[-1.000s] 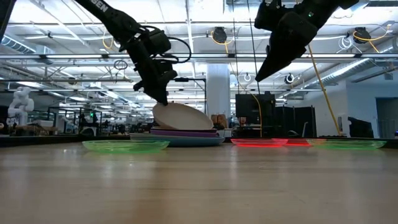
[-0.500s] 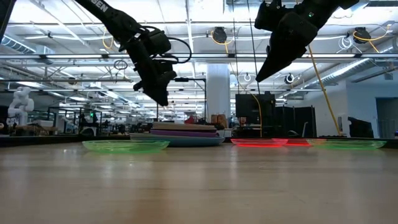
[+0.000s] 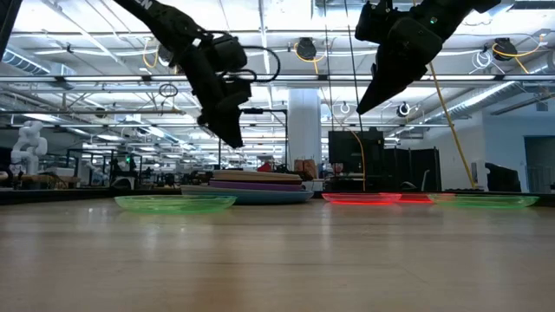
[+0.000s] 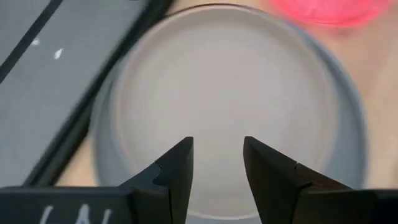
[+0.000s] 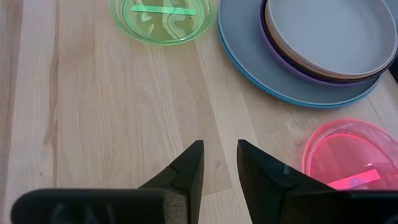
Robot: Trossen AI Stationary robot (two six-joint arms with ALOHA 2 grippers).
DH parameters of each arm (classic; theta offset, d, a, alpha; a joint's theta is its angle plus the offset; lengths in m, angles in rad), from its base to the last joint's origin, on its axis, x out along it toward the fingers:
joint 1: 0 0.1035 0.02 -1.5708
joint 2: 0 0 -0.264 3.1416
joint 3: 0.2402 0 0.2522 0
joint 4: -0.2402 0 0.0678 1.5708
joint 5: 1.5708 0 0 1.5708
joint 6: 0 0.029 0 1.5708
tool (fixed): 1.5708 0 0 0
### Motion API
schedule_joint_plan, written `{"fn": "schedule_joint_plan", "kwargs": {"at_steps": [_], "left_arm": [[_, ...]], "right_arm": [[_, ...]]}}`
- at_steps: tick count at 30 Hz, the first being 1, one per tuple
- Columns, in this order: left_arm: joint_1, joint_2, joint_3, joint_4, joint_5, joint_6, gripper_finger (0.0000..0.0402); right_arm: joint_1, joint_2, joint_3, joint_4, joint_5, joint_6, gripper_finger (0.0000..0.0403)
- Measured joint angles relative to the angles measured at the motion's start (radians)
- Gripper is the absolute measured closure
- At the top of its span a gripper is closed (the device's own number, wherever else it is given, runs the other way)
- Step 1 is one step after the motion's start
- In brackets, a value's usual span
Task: Stack plastic plates
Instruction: Stack the light gray plate on top of the brown plate
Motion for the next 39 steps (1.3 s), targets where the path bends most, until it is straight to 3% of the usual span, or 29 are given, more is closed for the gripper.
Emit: {"fn": "schedule_joint_plan", "kwargs": {"at_steps": [11, 16, 19, 26, 32, 39], "left_arm": [[-0.184, -0.003, 0.0, 0.026, -0.002, 0.086, 0.0254], [-0.231, -0.068, -0.001, 0.063, -0.052, 0.128, 0.0254], [-0.248, -0.122, -0.001, 0.057, -0.056, 0.142, 0.0254], [-0.299, -0.259, -0.021, 0.035, -0.06, 0.149, 0.0254], [-0.332, -0.397, -0.123, 0.056, -0.073, 0.147, 0.0254], [-0.33, -0.601, -0.29, 0.209, -0.113, 0.128, 0.0254]], "right_arm": [[0.0, 0.0, 0.0, 0.006, 0.0, 0.029, 0.0314], [0.0, 0.02, 0.0, 0.079, 0.028, 0.024, 0.0314], [-0.007, 0.049, -0.001, 0.145, 0.084, 0.017, 0.0314], [-0.08, 0.155, 0.045, 0.259, 0.051, -0.068, 0.0314], [-0.151, 0.276, 0.152, 0.352, -0.003, -0.168, 0.0314], [-0.207, 0.438, 0.252, 0.516, -0.004, -0.288, 0.0314]]}}
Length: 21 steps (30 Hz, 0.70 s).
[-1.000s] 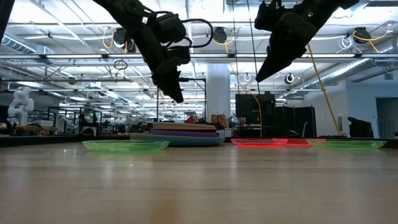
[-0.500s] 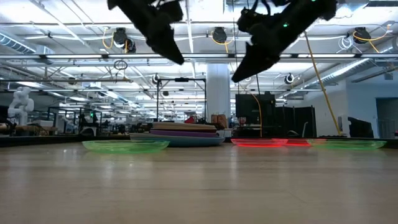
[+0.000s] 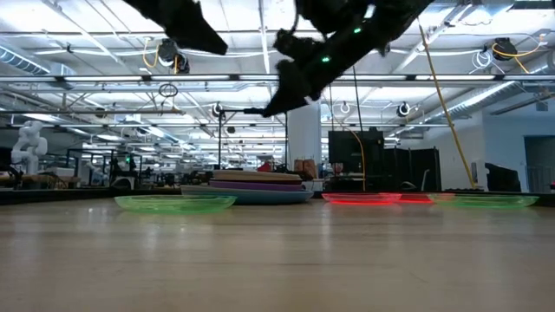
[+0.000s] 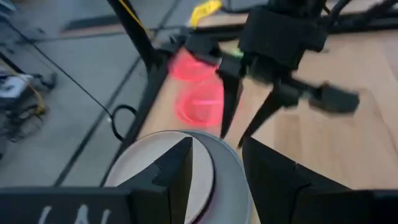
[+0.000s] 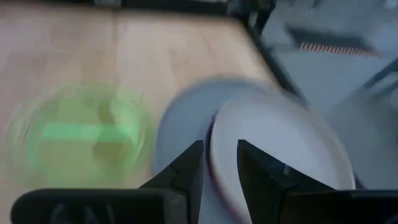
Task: Stack plastic plates
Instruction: Stack the light gray plate on top of the brown plate
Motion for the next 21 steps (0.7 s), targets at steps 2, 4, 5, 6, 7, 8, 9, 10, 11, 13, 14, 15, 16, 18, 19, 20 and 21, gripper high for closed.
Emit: {"fn": "schedule_joint_plan", "kwargs": {"at_steps": [2, 4, 5, 6, 7, 8, 9, 10, 11, 13, 14, 15, 16, 18, 19, 20, 21], "left_arm": [[0.002, -0.056, -0.051, 0.05, -0.017, 0.0, 0.0254], [0.009, -0.1, -0.085, 0.105, -0.022, 0.005, 0.0254], [0.012, -0.118, -0.098, 0.104, -0.023, 0.009, 0.0254], [0.014, -0.126, -0.101, 0.105, -0.025, 0.008, 0.0254], [0.015, -0.134, -0.101, 0.112, -0.025, 0.008, 0.0254], [0.018, -0.143, -0.101, 0.095, -0.026, 0.008, 0.0254], [0.018, -0.148, -0.102, 0.073, -0.028, 0.009, 0.0254], [0.017, -0.149, -0.102, 0.069, -0.028, 0.008, 0.0254], [0.017, -0.149, -0.101, 0.062, -0.028, 0.008, 0.0254], [0.016, -0.149, -0.103, 0.02, -0.028, 0.002, 0.0254], [0.01, -0.147, -0.103, 0.019, -0.028, 0.0, 0.0254], [0.004, -0.144, -0.102, 0.024, -0.027, -0.001, 0.0254], [-0.001, -0.142, -0.102, 0.021, -0.025, 0.003, 0.0254], [-0.015, -0.142, -0.102, 0.015, -0.019, 0.017, 0.0254], [-0.02, -0.143, -0.102, 0.014, -0.018, 0.02, 0.0254], [-0.022, -0.143, -0.102, 0.009, -0.018, 0.025, 0.0254], [-0.024, -0.143, -0.102, 0.007, -0.018, 0.028, 0.0254]], "right_arm": [[-0.013, 0.049, 0.028, 0.051, -0.021, -0.024, 0.0314], [-0.028, 0.099, 0.067, 0.082, -0.065, -0.038, 0.0314], [-0.036, 0.128, 0.093, 0.093, -0.088, -0.044, 0.0314], [-0.043, 0.149, 0.116, 0.091, -0.107, -0.048, 0.0314], [-0.048, 0.174, 0.142, 0.084, -0.124, -0.053, 0.0314], [-0.053, 0.199, 0.171, 0.09, -0.138, -0.055, 0.0314], [-0.058, 0.221, 0.198, 0.098, -0.154, -0.058, 0.0314], [-0.062, 0.243, 0.218, 0.094, -0.165, -0.059, 0.0314], [-0.064, 0.266, 0.241, 0.09, -0.178, -0.059, 0.0314], [-0.069, 0.311, 0.282, 0.094, -0.183, -0.06, 0.0314], [-0.07, 0.328, 0.294, 0.09, -0.183, -0.06, 0.0314], [-0.073, 0.348, 0.308, 0.088, -0.183, -0.059, 0.0314], [-0.076, 0.364, 0.318, 0.09, -0.183, -0.059, 0.0314], [-0.082, 0.389, 0.325, 0.09, -0.182, -0.049, 0.0314], [-0.086, 0.401, 0.327, 0.092, -0.182, -0.036, 0.0314], [-0.091, 0.412, 0.328, 0.091, -0.18, -0.026, 0.0314], [-0.096, 0.422, 0.328, 0.084, -0.179, -0.016, 0.0314]]}}
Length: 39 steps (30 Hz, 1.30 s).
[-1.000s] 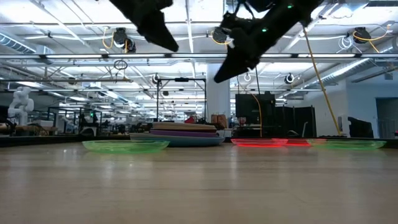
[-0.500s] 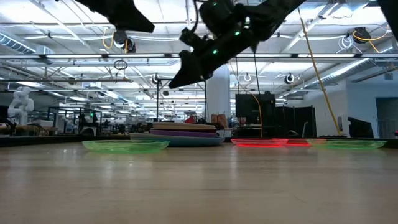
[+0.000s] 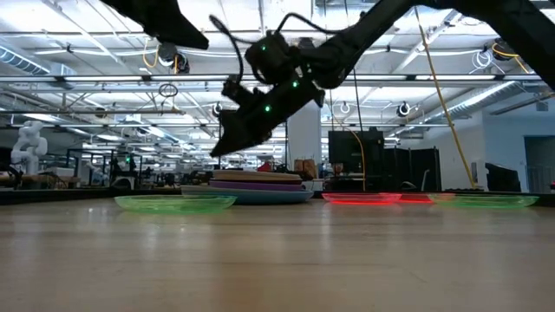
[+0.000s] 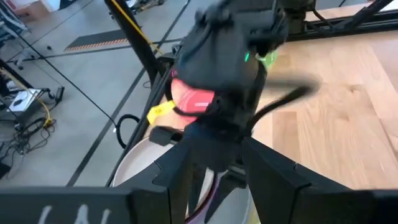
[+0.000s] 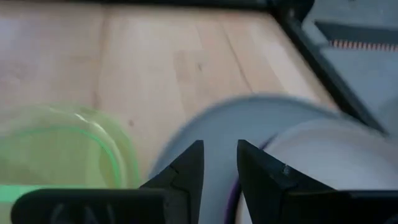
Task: Stack plastic plates
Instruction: Stack the light gray plate on top of the brown plate, then stack the left pink plate on top of the light gray plate
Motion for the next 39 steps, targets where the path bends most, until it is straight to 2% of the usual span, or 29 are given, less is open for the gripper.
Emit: {"fn": "schedule_joint_plan", "kwargs": {"at_steps": [11, 20, 25, 31, 39], "left_arm": [[-0.006, 0.0, 0.0, -0.005, 0.0, 0.006, 0.0254], [-0.006, 0.0, 0.0, -0.019, -0.007, 0.006, 0.0254], [-0.003, 0.0, 0.0, -0.058, -0.031, 0.006, 0.0254], [-0.003, 0.0, 0.0, -0.069, -0.037, 0.006, 0.0254], [-0.001, 0.001, 0.001, -0.081, -0.047, 0.01, 0.0254]], "right_arm": [[-0.047, 0.045, -0.001, -0.021, 0.003, 0.07, 0.0314], [-0.027, -0.007, -0.001, -0.071, 0.001, 0.099, 0.0314], [-0.007, -0.098, -0.001, -0.222, -0.001, 0.115, 0.0314], [0.007, -0.221, -0.001, -0.527, -0.001, 0.127, 0.0314], [0.008, -0.315, -0.001, -0.897, -0.002, 0.292, 0.0314]]}}
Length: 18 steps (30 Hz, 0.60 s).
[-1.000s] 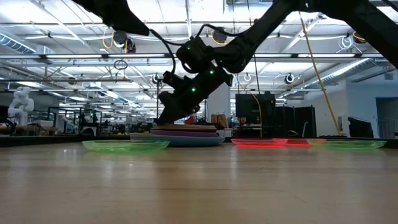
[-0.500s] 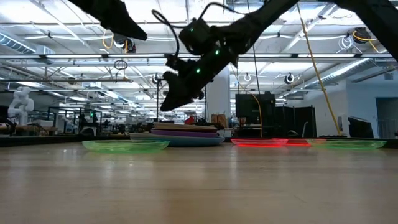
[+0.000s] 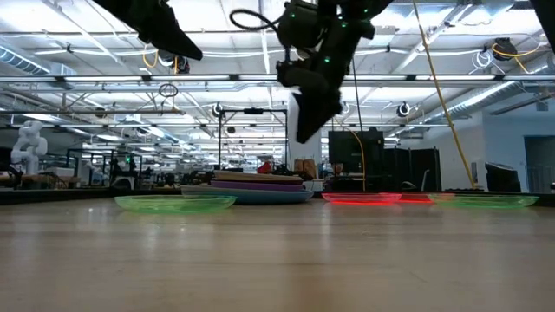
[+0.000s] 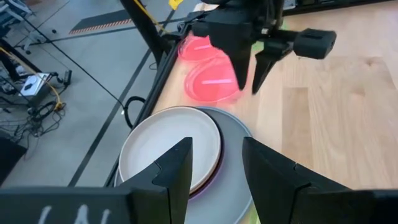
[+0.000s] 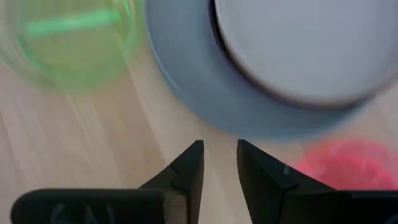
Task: Stack plastic plates
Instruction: Stack the left pink plate on top of the light gray plate
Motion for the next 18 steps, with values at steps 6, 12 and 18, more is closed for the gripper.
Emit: {"fn": "schedule_joint_plan", "kwargs": {"at_steps": [6, 12, 18], "left_arm": [[0.001, 0.0, 0.0, -0.011, -0.001, 0.001, 0.0254], [0.001, 0.0, 0.0, -0.027, -0.001, 0.003, 0.0254], [0.001, 0.0, 0.0, -0.028, -0.001, 0.01, 0.0254]], "right_arm": [[-0.002, -0.007, -0.044, -0.141, 0.008, 0.031, 0.0314], [-0.008, -0.006, -0.175, -0.118, 0.128, -0.083, 0.0314], [-0.056, -0.006, -0.301, 0.012, 0.157, -0.157, 0.0314]]}}
